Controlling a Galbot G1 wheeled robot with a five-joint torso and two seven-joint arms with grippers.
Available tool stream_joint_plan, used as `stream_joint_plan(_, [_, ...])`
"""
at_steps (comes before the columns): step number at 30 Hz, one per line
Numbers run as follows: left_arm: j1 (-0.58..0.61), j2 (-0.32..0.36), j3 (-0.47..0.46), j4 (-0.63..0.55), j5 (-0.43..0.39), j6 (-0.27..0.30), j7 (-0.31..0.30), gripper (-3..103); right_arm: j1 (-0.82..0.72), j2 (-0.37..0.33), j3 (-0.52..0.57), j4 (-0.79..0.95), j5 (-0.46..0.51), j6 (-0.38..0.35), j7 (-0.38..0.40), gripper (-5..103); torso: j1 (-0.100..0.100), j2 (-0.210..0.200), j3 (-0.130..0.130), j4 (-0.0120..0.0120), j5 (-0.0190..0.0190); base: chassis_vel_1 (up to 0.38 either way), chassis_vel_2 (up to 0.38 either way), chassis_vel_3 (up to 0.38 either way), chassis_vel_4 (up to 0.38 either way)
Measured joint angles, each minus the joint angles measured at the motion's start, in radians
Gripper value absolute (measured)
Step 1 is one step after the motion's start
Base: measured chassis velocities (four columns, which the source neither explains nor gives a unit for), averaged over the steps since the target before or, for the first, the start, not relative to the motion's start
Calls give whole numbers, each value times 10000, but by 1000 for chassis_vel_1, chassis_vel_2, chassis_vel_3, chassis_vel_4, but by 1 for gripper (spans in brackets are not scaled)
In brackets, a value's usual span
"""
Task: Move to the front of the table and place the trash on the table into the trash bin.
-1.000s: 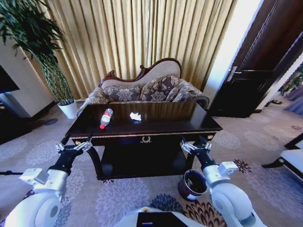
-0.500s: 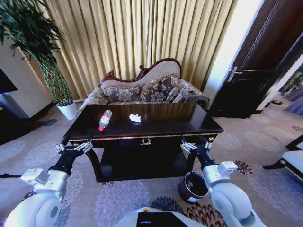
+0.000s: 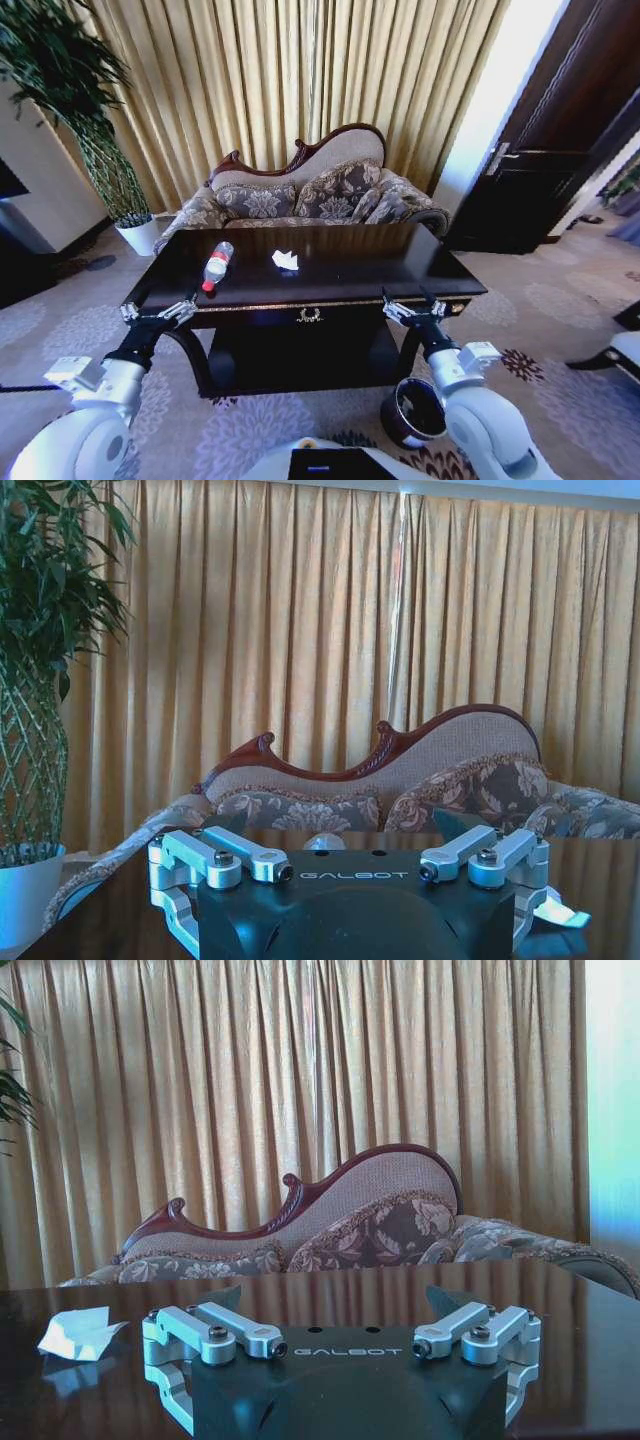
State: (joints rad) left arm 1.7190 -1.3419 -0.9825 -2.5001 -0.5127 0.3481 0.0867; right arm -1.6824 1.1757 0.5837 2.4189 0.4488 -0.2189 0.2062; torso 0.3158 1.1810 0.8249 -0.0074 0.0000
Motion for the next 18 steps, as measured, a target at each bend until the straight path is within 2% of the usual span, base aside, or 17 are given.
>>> stream_joint_plan(18, [26,-18,-26,0,-1,-32,61,100,-70,-24,-54,78,-94,-4,-2,100,-1,1,-1,0,1,-109,114,112,-108])
